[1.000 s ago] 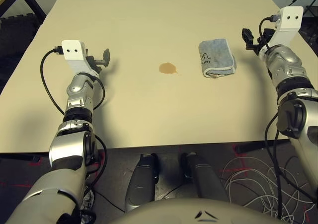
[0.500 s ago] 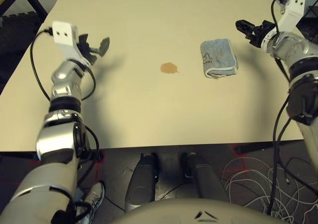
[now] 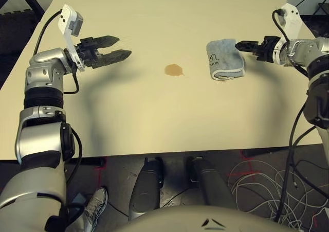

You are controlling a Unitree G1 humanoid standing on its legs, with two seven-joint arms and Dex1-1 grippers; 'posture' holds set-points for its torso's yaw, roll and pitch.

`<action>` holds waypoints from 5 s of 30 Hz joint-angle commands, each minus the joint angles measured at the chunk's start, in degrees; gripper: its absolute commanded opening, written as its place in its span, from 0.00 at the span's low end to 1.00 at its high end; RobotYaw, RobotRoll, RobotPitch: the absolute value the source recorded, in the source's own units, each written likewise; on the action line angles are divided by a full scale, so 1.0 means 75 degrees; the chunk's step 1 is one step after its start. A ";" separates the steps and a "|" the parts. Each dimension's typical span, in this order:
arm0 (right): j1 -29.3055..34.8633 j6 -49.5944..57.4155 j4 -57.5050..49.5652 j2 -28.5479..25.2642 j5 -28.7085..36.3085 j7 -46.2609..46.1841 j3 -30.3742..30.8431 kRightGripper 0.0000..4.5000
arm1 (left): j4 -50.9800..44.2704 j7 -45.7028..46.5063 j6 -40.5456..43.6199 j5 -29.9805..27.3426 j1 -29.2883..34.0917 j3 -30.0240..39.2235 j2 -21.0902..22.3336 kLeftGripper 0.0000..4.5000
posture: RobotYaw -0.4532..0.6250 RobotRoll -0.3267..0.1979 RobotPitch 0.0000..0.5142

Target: Wipe the water off the table with a rag.

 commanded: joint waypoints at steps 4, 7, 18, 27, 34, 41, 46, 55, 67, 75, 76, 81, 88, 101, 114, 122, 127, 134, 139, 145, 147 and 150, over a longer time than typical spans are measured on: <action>0.0302 0.0598 0.0106 -0.0199 -0.0092 0.0534 0.0095 0.98 | -0.0622 -0.0524 0.0555 0.0009 0.0213 -0.0287 0.0396 1.00 | 0.53 0.62 0.44; 0.0411 0.0849 0.0091 -0.0141 -0.0149 0.0908 0.0204 0.98 | -0.0637 -0.0538 0.0597 0.0029 0.0137 -0.0306 0.0455 1.00 | 0.53 0.62 0.44; 0.0331 0.1162 0.0067 0.0555 0.0280 0.0834 -0.0138 0.98 | -0.0695 -0.0493 0.0517 0.0048 0.0100 -0.0397 0.0367 1.00 | 0.53 0.62 0.45; 0.0247 0.0540 0.0055 0.1178 0.0685 -0.0404 -0.0786 0.98 | -0.0856 -0.0450 0.0526 0.0022 0.0146 -0.0398 0.0321 1.00 | 0.55 0.62 0.46; 0.0344 -0.0071 0.0037 0.1236 0.1041 -0.1564 -0.1342 0.76 | -0.0965 -0.0421 0.0525 0.0000 0.0224 -0.0365 0.0335 1.00 | 0.54 0.62 0.45; 0.0234 -0.0236 -0.0032 0.1145 0.1207 -0.1701 -0.1492 0.19 | -0.0885 -0.0492 0.0461 0.0018 0.0157 -0.0426 0.0245 1.00 | 0.52 0.62 0.45; -0.0204 -0.0002 -0.0162 0.1212 0.1305 -0.1373 -0.1423 0.02 | -0.0719 -0.0546 0.0310 0.0106 0.0039 -0.0532 0.0183 1.00 | 0.50 0.62 0.45; -0.1166 0.1342 -0.0736 0.1943 0.2005 -0.1187 -0.1515 0.02 | -0.0512 -0.0579 0.0171 0.0104 -0.0119 -0.0684 0.0099 1.00 | 0.48 0.62 0.44; -0.0344 0.2610 -0.2270 0.3622 0.2537 -0.1813 -0.1068 0.01 | -0.0556 -0.0580 0.0223 0.0079 -0.0147 -0.0724 0.0051 1.00 | 0.48 0.62 0.45; -0.0027 0.2117 -0.2306 0.4120 0.2442 -0.2016 -0.0740 0.01 | -0.0781 -0.0521 0.0329 0.0016 0.0057 -0.0681 0.0041 1.00 | 0.50 0.62 0.46; 0.0009 0.2035 -0.2291 0.4141 0.2415 -0.2030 -0.0698 0.01 | -0.0789 -0.0513 0.0333 0.0014 0.0070 -0.0677 0.0040 1.00 | 0.50 0.62 0.46; 0.0313 0.1358 -0.2207 0.3976 0.2126 -0.2340 -0.0417 0.01 | -0.0795 -0.0481 0.0339 0.0014 0.0080 -0.0663 0.0020 1.00 | 0.49 0.62 0.45; 0.0510 0.0712 -0.2130 0.3416 0.1829 -0.2831 -0.0287 0.01 | -0.0688 -0.0473 0.0304 0.0057 -0.0011 -0.0691 -0.0080 1.00 | 0.48 0.62 0.44; 0.0135 0.0417 -0.1982 0.2677 0.1933 -0.3143 -0.0583 0.01 | -0.0323 -0.0523 0.0085 0.0162 -0.0188 -0.0745 -0.0142 1.00 | 0.46 0.62 0.43; -0.0201 0.2355 -0.3975 0.4233 0.2964 -0.3044 -0.0471 0.01 | -0.0257 -0.0619 0.0174 0.0201 -0.0285 -0.0872 -0.0079 1.00 | 0.46 0.62 0.42; 0.0323 0.1895 -0.3580 0.4764 0.2568 -0.3190 -0.0048 0.01 | -0.0390 -0.0575 0.0207 0.0148 -0.0159 -0.0819 -0.0060 1.00 | 0.47 0.62 0.42; 0.0517 0.1507 -0.3212 0.4764 0.2222 -0.3095 0.0316 0.01 | -0.0426 -0.0547 0.0222 0.0133 -0.0095 -0.0794 -0.0034 1.00 | 0.47 0.62 0.42; 0.0504 0.1131 -0.3020 0.4185 0.1618 -0.3312 0.0736 0.01 | -0.0492 -0.0538 0.0265 0.0116 -0.0030 -0.0783 -0.0027 1.00 | 0.48 0.62 0.43; 0.0349 0.1167 -0.2824 0.3560 0.1426 -0.3552 0.0659 0.01 | -0.0446 -0.0539 0.0242 0.0133 -0.0038 -0.0794 -0.0042 1.00 | 0.47 0.62 0.43; 0.0197 0.0762 -0.2243 0.2840 0.1165 -0.3819 0.0614 0.01 | -0.0338 -0.0529 0.0180 0.0162 -0.0131 -0.0812 -0.0083 1.00 | 0.46 0.62 0.42; 0.0104 0.0590 -0.2072 0.2745 0.1172 -0.3900 0.0539 0.01 | -0.0290 -0.0527 0.0154 0.0173 -0.0164 -0.0815 -0.0094 1.00 | 0.46 0.62 0.42; -0.0211 0.0550 -0.2063 0.2840 0.1393 -0.3857 0.0304 0.01 | -0.0268 -0.0532 0.0128 0.0181 -0.0179 -0.0827 -0.0107 1.00 | 0.46 0.62 0.42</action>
